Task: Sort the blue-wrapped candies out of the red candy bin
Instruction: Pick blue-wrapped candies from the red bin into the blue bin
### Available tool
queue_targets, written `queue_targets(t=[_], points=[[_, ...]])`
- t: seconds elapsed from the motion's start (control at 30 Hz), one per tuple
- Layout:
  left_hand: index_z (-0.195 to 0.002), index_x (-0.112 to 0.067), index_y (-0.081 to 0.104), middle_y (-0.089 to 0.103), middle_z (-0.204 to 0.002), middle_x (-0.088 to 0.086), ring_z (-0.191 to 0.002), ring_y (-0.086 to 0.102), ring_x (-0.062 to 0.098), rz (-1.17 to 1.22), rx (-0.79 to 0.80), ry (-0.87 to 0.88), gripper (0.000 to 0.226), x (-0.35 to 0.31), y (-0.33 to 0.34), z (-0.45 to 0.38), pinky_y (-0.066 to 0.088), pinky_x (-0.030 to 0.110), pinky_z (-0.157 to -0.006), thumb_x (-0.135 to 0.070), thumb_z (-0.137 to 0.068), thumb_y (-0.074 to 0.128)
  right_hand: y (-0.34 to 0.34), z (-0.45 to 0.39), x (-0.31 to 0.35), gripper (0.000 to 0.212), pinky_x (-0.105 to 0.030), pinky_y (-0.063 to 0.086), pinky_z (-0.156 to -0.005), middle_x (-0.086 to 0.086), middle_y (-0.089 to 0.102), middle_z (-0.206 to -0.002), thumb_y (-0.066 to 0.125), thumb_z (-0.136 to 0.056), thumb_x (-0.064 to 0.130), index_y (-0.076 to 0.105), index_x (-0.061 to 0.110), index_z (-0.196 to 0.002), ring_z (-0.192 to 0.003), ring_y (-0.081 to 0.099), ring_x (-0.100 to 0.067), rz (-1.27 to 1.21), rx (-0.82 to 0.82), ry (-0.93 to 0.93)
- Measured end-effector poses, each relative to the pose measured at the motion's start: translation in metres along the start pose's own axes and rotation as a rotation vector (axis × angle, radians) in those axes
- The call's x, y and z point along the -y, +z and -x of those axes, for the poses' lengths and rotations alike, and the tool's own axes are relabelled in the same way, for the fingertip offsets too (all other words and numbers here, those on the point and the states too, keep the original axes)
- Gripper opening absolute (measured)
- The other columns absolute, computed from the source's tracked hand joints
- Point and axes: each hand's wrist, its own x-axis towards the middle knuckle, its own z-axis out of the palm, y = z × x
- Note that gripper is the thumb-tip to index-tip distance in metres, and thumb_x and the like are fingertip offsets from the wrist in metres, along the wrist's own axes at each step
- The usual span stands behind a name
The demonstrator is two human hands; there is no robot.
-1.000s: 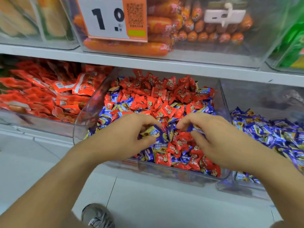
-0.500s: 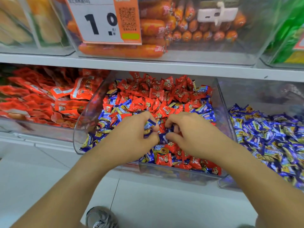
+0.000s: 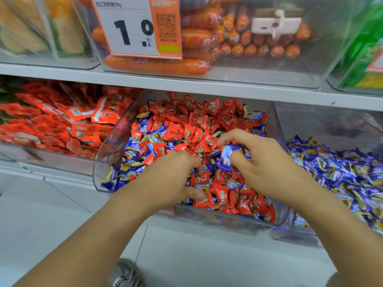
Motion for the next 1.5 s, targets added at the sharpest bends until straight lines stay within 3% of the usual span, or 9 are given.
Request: queue_targets(t=[0.2, 0.37, 0.73, 0.9, 1.03, 1.1, 1.2, 1.37, 1.5], points=[[-0.105, -0.032, 0.064, 0.058, -0.113, -0.009, -0.099, 0.055, 0.014, -0.061, -0.070, 0.010, 0.034, -0.005, 0.001, -0.007, 0.046, 0.032, -0.085, -0.038, -0.076, 0.081, -0.005, 0.007, -0.002, 0.027, -0.019, 0.030, -0.047, 0.015, 0.047, -0.048, 0.037, -0.096, 0.018, 0.058, 0.027, -0.081, -0.046, 0.044, -0.007, -0.007, 0.002, 0.062], [-0.091, -0.034, 0.068, 0.055, -0.101, -0.012, -0.092, 0.057, 0.009, 0.127, -0.064, 0.088, 0.028, 0.001, -0.005, 0.003, 0.050, 0.037, -0.083, -0.040, -0.070, 0.085, -0.004, 0.013, 0.000, 0.044, -0.023, 0.031, -0.046, 0.006, 0.047, -0.046, 0.033, -0.093, 0.064, 0.049, 0.027, -0.075, -0.048, 0.047, -0.004, 0.062, 0.049, 0.122], [-0.102, -0.027, 0.071, 0.045, -0.097, -0.004, -0.096, 0.055, 0.022, -0.139, -0.032, 0.090, 0.023, -0.016, 0.010, -0.012, 0.046, 0.035, -0.079, -0.043, -0.086, 0.069, 0.003, 0.013, -0.004, 0.010, -0.033, 0.041, -0.075, 0.016, 0.053, -0.085, 0.056, -0.095, 0.045, 0.049, 0.038, -0.099, -0.076, 0.047, 0.003, 0.180, 0.239, 0.027], [-0.087, -0.033, 0.067, 0.057, -0.099, -0.011, -0.080, 0.059, 0.001, 0.286, -0.120, 0.033, 0.006, 0.001, -0.009, 0.003, 0.049, 0.025, -0.081, -0.037, -0.085, 0.071, -0.006, 0.018, -0.005, 0.011, -0.023, 0.031, -0.060, 0.016, 0.052, -0.065, 0.055, -0.097, 0.041, 0.048, 0.038, -0.104, -0.069, 0.048, 0.011, 0.094, 0.182, 0.030], [-0.087, -0.035, 0.063, 0.063, -0.072, 0.010, -0.058, 0.049, 0.020, 0.650, -0.169, 0.005, 0.017, -0.005, -0.024, 0.009, 0.044, 0.025, -0.054, -0.051, -0.085, 0.058, -0.010, 0.023, -0.002, 0.039, -0.023, 0.041, -0.073, 0.020, 0.057, -0.076, 0.059, -0.094, 0.044, 0.042, 0.047, -0.128, -0.073, 0.050, 0.008, -0.007, 0.196, -0.036], [-0.087, -0.033, 0.062, 0.057, -0.075, 0.026, -0.062, 0.050, 0.026, 0.844, -0.092, 0.016, 0.018, -0.026, -0.023, 0.008, 0.052, 0.026, -0.058, -0.050, -0.084, 0.057, -0.011, 0.026, 0.004, 0.052, -0.014, 0.039, -0.094, 0.035, 0.055, -0.107, 0.061, -0.095, 0.037, 0.037, 0.046, -0.140, -0.096, 0.050, 0.019, -0.092, 0.157, -0.109], [-0.092, -0.021, 0.057, 0.057, -0.056, -0.004, -0.056, 0.053, 0.011, 0.988, -0.058, 0.075, 0.026, -0.059, -0.016, 0.003, 0.056, 0.031, -0.062, -0.045, -0.084, 0.057, -0.016, 0.033, 0.002, 0.036, -0.024, 0.043, -0.099, 0.021, 0.060, -0.120, 0.064, -0.095, 0.027, 0.055, 0.035, -0.128, -0.117, 0.054, -0.001, -0.133, 0.016, -0.182], [-0.092, -0.013, 0.062, 0.056, -0.066, 0.003, -0.053, 0.052, 0.009, 1.216, -0.197, 0.023, 0.038, -0.096, -0.009, -0.021, 0.043, 0.017, -0.049, -0.048, -0.093, 0.046, -0.052, 0.051, -0.020, 0.016, -0.011, 0.037, -0.059, 0.021, 0.063, -0.075, 0.067, -0.090, 0.034, 0.063, 0.032, -0.105, -0.059, 0.053, -0.006, -0.168, -0.309, -0.046], [-0.093, -0.020, 0.061, 0.056, -0.080, -0.009, -0.071, 0.051, 0.003, 0.761, -0.509, 0.231, 0.023, -0.134, 0.007, -0.047, 0.041, 0.020, -0.068, -0.032, -0.103, 0.044, -0.089, 0.067, -0.066, 0.014, -0.030, 0.044, -0.064, 0.015, 0.066, -0.082, 0.067, -0.088, 0.039, 0.063, 0.034, -0.101, -0.062, 0.053, -0.013, -0.133, -0.445, 0.171]])
